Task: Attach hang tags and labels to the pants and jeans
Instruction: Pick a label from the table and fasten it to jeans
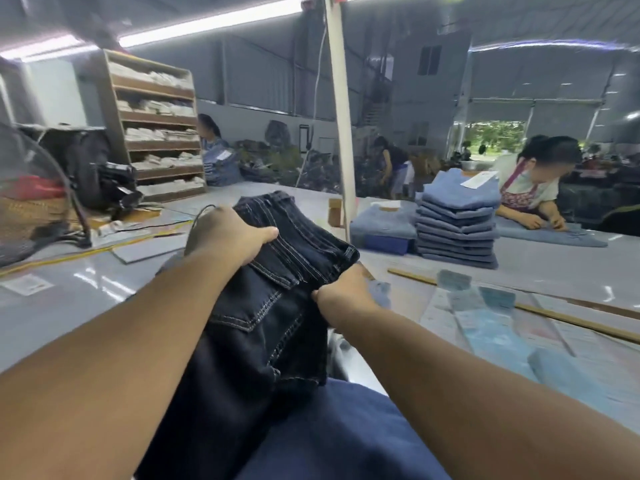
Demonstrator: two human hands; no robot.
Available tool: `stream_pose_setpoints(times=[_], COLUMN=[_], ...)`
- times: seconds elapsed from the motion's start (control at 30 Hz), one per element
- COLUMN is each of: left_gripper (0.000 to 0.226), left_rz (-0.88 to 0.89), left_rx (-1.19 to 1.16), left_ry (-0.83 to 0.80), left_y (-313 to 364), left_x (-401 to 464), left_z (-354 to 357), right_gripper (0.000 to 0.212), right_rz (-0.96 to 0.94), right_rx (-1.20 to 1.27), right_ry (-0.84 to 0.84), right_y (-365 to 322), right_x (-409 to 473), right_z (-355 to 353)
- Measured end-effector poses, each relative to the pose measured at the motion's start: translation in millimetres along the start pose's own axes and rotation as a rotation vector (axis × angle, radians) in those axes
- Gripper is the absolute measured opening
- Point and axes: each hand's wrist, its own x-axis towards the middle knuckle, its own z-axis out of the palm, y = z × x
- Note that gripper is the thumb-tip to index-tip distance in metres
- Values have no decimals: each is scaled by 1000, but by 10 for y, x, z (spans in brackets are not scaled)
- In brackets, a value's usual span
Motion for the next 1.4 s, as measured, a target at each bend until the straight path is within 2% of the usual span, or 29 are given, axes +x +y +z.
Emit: stream_pose_setpoints(times=[0.07,0.17,0.27,0.3,0.33,0.4,0.43,0.57,0.63,0.77,0.83,0.97,1.03,1.13,1.27,1.4], left_gripper=[77,66,70,72,77,84,83,81,82,85,82,79,78,76,73,68], left_rz=[-42,-31,71,134,194,257,255,230,228,246,297,446,557,753,981,1075], left_rx=[-38,-129,-43,57,173,385,447,487,518,568,571,513,485,481,434,298], left_ry=[12,129,205,166,60,-235,-328,-326,-374,-478,-486,-489,-495,-493,-527,-692], left_y=[-159,-315,-508,-606,-722,-1009,-1153,-1308,-1253,-1007,-770,-124,226,734,1320,1663], left_x=[168,374,414,356,264,2,-121,-249,-220,-249,-334,-683,-943,-1461,-2283,-2987], left_z=[173,425,781,942,1125,1530,1697,1895,1820,1612,1487,1216,1074,864,641,506], right_gripper=[53,54,67,70,72,76,77,80,74,49,44,47,44,51,38,60], right_rz=[-20,-74,-64,-56,-21,10,-2,-57,-75,-137,-173,-206,-189,-122,-103,-35], right_rx=[-25,-55,-116,-200,-334,-629,-716,-830,-859,-874,-888,-957,-945,-1058,-1077,-1037], right_ry=[13,38,-117,-180,-260,-406,-441,-471,-476,-460,-460,-522,-530,-532,-490,-404], right_y=[26,-25,147,273,399,615,670,713,702,532,469,433,441,546,643,853], right_x=[181,344,391,368,323,285,283,340,332,192,44,-358,-626,-1090,-1694,-2235], right_z=[121,281,508,611,709,878,926,881,832,623,427,-199,-553,-1101,-1777,-2416])
